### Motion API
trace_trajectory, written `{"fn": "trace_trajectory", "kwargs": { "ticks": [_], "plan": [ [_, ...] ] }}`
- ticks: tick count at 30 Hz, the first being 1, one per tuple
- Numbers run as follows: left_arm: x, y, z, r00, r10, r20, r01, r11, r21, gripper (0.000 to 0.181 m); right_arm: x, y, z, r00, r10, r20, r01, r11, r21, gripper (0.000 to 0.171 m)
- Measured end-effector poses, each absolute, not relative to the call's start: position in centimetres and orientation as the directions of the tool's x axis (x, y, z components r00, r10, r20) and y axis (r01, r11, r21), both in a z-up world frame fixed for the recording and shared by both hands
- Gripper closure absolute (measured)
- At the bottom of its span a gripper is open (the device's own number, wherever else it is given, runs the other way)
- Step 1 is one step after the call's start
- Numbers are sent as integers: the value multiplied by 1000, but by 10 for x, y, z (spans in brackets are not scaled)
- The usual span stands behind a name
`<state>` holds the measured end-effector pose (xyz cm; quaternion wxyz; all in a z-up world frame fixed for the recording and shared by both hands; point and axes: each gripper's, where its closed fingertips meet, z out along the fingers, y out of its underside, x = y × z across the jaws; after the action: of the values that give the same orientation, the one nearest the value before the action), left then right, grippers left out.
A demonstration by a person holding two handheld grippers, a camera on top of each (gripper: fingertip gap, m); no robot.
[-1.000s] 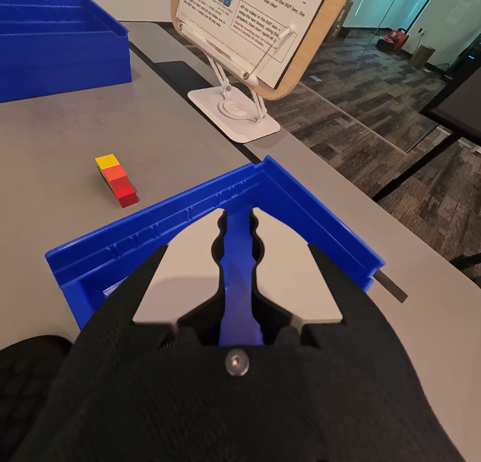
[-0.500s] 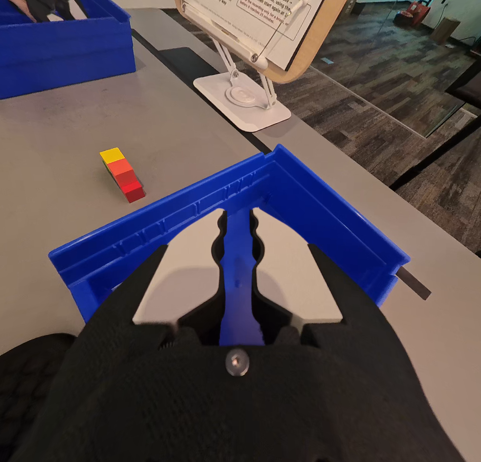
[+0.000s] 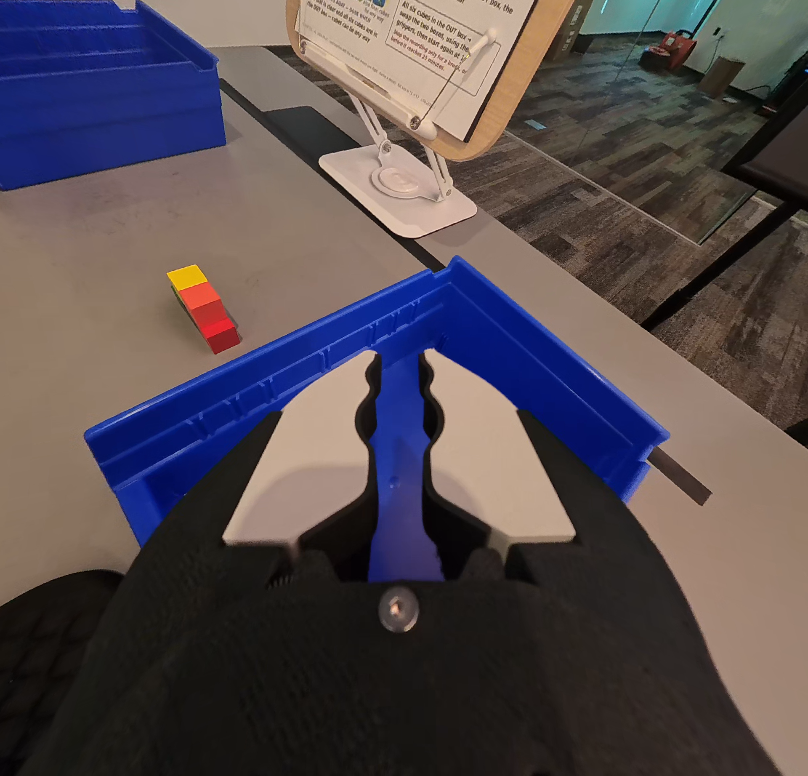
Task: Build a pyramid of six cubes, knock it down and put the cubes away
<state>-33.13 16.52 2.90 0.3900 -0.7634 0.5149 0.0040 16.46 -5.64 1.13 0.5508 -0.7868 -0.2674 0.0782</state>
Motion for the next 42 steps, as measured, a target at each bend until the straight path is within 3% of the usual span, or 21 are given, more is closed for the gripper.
{"fn": "trace_trajectory", "kwargs": {
  "ticks": [5,10,15,22,42],
  "plan": [
    [-222,66,66,249,-922,-298,-743,16,-670,153,164,-57,16,843,505,184,339,-235,-911,154],
    [-112,-20,6,-46,-985,-166,-776,140,-615,153,162,-60,22,837,512,193,342,-215,-915,154],
    [-55,-40,-57,-197,-966,-170,-835,256,-488,153,164,-65,26,838,511,189,328,-196,-924,154],
    [-44,-29,-86,-191,-973,-130,-894,227,-387,153,168,-67,28,839,517,170,300,-180,-937,154],
    [-44,-25,-100,-212,-974,-77,-901,226,-370,153,171,-67,29,838,523,156,285,-175,-942,154]
  ]
}}
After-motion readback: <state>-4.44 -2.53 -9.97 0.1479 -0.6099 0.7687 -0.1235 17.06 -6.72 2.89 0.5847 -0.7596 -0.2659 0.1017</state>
